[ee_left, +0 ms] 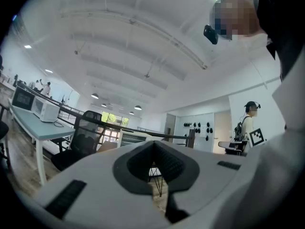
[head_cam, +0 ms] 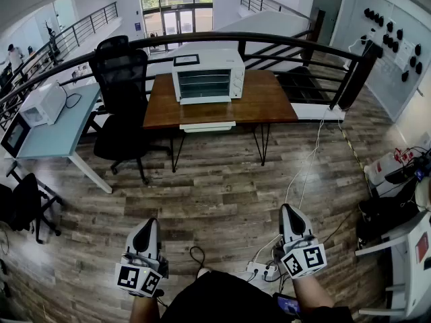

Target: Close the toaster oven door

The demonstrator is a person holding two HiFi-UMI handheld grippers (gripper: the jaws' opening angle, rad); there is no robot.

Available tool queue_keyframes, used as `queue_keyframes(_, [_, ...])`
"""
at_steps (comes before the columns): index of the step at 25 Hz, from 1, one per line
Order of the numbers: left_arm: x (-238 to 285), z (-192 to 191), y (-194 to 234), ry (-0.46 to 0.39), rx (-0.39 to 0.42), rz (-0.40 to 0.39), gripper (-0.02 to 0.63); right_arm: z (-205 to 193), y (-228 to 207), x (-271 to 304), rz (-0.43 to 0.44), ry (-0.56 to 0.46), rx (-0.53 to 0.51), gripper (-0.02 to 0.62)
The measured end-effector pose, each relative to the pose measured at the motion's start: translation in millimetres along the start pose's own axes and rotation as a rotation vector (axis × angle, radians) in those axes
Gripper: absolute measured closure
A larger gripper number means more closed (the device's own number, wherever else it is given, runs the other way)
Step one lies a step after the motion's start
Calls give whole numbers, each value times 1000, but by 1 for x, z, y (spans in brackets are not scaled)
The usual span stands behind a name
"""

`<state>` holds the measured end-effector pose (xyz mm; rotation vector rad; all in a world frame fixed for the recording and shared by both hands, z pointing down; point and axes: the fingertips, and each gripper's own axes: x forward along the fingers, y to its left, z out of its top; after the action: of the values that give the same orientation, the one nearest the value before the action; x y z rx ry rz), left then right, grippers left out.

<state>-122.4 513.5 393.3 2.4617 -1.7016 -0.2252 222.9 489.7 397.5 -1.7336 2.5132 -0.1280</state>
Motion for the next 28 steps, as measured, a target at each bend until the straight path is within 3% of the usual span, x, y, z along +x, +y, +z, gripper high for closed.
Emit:
queue_keyframes(17, [11,-4,32,18,16,-69,598,-11,33,29,-39,-11,36,598])
queue_keyframes(28, [12,-15,59,43,-32,-43,598,-16,39,38,-70,-1,41,598])
